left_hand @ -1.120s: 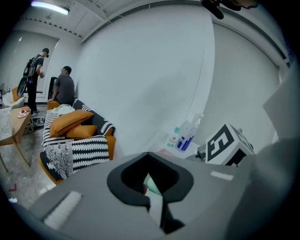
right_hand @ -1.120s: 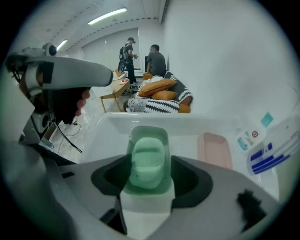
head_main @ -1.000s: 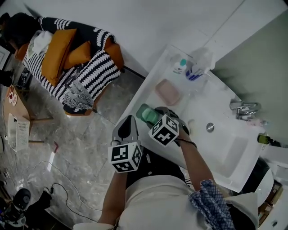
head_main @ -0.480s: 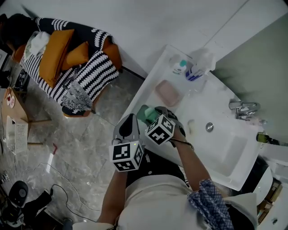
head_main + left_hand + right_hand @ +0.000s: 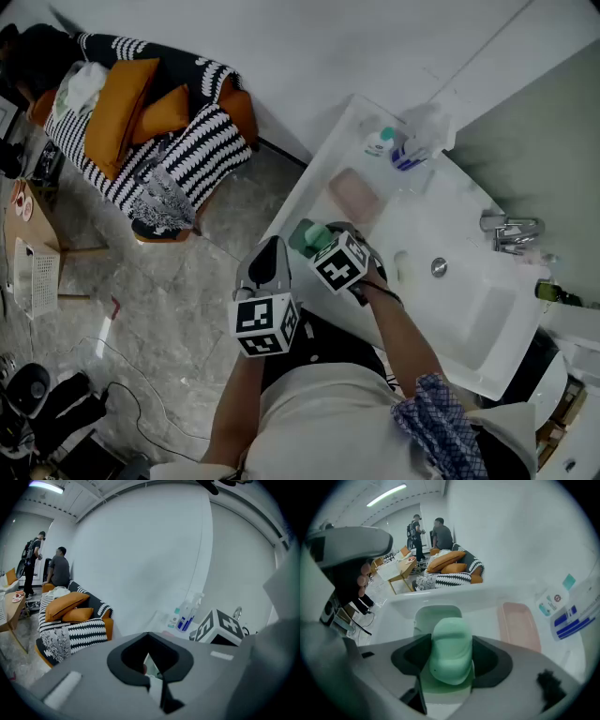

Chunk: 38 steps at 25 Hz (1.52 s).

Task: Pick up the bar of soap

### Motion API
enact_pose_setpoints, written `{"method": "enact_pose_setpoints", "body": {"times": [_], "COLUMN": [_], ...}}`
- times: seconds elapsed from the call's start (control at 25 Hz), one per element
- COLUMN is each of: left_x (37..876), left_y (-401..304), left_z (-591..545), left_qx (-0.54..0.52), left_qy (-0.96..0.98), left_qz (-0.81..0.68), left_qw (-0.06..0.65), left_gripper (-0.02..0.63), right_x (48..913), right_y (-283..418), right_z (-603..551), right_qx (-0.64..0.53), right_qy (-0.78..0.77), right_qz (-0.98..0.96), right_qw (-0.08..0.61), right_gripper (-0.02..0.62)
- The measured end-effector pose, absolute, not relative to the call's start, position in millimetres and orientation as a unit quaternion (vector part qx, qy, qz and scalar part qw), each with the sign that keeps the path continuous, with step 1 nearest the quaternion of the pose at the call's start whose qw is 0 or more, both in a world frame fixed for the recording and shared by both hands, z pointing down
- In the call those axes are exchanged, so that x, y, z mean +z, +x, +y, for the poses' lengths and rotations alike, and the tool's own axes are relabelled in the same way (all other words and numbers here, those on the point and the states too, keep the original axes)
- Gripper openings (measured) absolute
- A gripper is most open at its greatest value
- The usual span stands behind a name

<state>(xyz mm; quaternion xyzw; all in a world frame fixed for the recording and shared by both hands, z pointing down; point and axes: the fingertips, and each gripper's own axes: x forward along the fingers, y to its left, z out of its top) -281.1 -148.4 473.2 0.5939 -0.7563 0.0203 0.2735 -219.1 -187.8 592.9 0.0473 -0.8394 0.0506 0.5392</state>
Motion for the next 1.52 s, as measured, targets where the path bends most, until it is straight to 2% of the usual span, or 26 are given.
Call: {"method": "enact_pose_setpoints", "body": {"times": [0.12, 0.36, 0.84, 0.92, 0.96, 1.0, 1.52], "left_x": [472, 467, 479, 479, 479, 480, 487], "left_y": [-282, -285, -295, -295, -295, -295, -296], "left_z": [-149, -150, -141, -140, -140, -140, -137], "left_qx": [0.023, 0.026, 0.026, 0.027, 0.028, 0.028, 0.045], "left_qy": [0.594, 0.593, 0.57, 0.57, 0.57, 0.57, 0.574], "left_qz": [-0.758, -0.762, -0.773, -0.773, -0.773, -0.773, -0.769], "left_qw": [0.269, 0.259, 0.276, 0.276, 0.276, 0.277, 0.277], "left_gripper": [0.006, 0.006, 0.006, 0.006, 0.006, 0.005, 0.006], "right_x": [591, 582, 565, 560, 558, 557, 563], "right_y": [-221, -224, -216, -217, -217, -218, -225], "right_z": [-188, -183, -179, -182, -182, -182, -181], "right_qx": [0.036, -0.126, -0.12, -0.131, -0.137, -0.142, -0.141], "right_qy": [0.036, 0.052, 0.055, 0.061, 0.062, 0.06, 0.029], "right_qz": [-0.84, -0.835, -0.857, -0.859, -0.859, -0.858, -0.839], "right_qw": [0.541, 0.533, 0.498, 0.492, 0.49, 0.491, 0.524], "right_gripper": [0.256, 0.255, 0.242, 0.206, 0.128, 0.121, 0.121]}}
